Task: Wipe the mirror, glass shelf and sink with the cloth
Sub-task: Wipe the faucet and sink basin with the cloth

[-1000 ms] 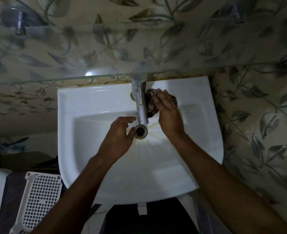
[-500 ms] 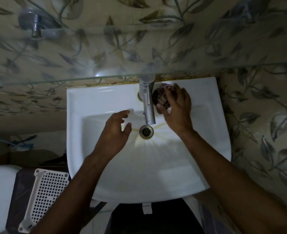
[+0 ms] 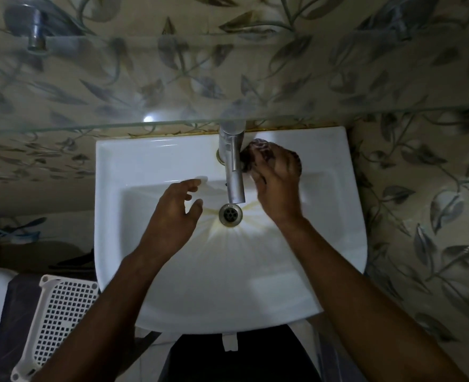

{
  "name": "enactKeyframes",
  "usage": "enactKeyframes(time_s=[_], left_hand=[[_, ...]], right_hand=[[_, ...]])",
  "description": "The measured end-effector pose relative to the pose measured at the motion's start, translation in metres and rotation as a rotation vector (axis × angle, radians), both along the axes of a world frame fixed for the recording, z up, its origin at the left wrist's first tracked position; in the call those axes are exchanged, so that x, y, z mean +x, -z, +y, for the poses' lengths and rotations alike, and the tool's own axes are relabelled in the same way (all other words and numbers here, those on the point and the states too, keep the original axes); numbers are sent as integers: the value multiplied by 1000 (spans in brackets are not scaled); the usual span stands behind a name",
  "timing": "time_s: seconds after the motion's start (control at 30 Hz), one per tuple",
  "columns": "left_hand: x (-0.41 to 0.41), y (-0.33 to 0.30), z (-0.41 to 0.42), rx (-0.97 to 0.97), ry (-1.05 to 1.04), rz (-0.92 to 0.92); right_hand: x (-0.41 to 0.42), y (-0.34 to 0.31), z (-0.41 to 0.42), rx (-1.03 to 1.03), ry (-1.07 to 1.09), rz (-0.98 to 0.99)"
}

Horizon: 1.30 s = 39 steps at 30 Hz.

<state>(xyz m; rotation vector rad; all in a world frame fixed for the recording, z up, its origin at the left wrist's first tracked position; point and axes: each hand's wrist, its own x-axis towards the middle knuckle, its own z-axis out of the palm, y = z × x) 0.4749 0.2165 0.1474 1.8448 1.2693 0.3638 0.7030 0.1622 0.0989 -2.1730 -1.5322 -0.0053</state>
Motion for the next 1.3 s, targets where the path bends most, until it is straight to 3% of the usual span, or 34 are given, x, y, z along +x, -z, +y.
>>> enactKeyframes(time_s=[0.1,0.27,0.37,0.53,0.73,0.93,1.1,1.3], left_hand=[[1,0,0,-15,-10,-5],[3,0,1,-12,-40,-49],[5,3,-1,-21,-25,-33],[18,3,-12,-27,59,-6],[37,2,-21,-55,125,-12],[46,7,-22,-71,127,-1],[44,18,-26,-49,159,-3],[27,30,-31,-62,174,10]], right_hand=[[44,7,-13,56,33,-22],[67,19,-21,-44,252,21],[32,9,-12,17,177,14],[9,10,-29,-48,-76,-66],[53,10,-54,-86,131,-34],[67,15,-84,-99,-28,-181],[70,19,-118,-254,-146,-328],[55,33,-106,-394,46,-155]])
